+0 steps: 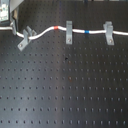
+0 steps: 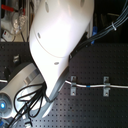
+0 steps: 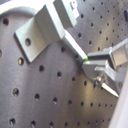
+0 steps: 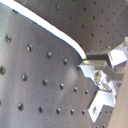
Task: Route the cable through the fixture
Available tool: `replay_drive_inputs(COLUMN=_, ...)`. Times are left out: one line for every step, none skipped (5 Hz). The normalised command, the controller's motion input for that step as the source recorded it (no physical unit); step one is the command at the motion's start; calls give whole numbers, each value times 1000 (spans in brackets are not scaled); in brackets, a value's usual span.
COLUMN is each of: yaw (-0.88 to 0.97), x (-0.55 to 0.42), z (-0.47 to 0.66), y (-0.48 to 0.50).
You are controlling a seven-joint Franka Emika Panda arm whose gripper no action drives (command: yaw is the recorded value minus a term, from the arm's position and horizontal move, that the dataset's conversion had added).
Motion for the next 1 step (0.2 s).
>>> replay_drive_inputs(yaw=0, x=1, z=13, y=2)
